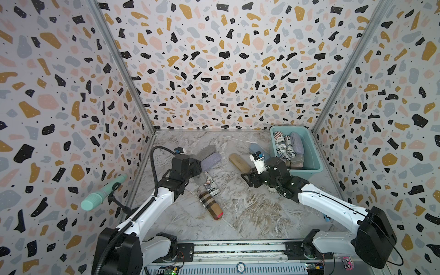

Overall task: Put the glasses cases into the storage boxes
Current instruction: Pick up the glasses case at the center of the board.

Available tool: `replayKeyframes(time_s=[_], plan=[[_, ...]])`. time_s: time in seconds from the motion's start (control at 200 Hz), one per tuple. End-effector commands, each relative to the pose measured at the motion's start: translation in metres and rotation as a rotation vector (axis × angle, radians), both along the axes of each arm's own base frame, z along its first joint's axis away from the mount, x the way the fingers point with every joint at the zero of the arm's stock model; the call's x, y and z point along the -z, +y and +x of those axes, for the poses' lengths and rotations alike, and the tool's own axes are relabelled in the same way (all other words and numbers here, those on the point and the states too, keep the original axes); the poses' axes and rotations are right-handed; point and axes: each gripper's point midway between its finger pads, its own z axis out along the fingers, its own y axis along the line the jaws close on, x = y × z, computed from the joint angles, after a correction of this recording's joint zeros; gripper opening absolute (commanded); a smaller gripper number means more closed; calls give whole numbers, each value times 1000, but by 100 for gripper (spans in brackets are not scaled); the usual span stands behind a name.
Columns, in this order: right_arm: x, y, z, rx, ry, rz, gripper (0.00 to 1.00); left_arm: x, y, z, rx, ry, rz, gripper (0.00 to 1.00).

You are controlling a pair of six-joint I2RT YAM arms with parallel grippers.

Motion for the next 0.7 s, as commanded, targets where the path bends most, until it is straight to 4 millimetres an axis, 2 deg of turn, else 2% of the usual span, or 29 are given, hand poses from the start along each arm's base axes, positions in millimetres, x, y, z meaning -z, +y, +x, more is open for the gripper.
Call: replayKeyframes(time_s=[0.0,0.245,0.461,0.696], plan=[[-21,7,7,13,-34,41,73,-28,-29,1,83,-85,-60,62],[-23,12,-2,-10,-25,54,74,-50,-54,-5,136,-167,-143,61],[-11,19,-2,-18,-2,46,77,-46,-74,-5,176,-172,-209,61],[-21,27,-16,-94,-16,102,81,-51,-83,0,172,-187,-264,61]])
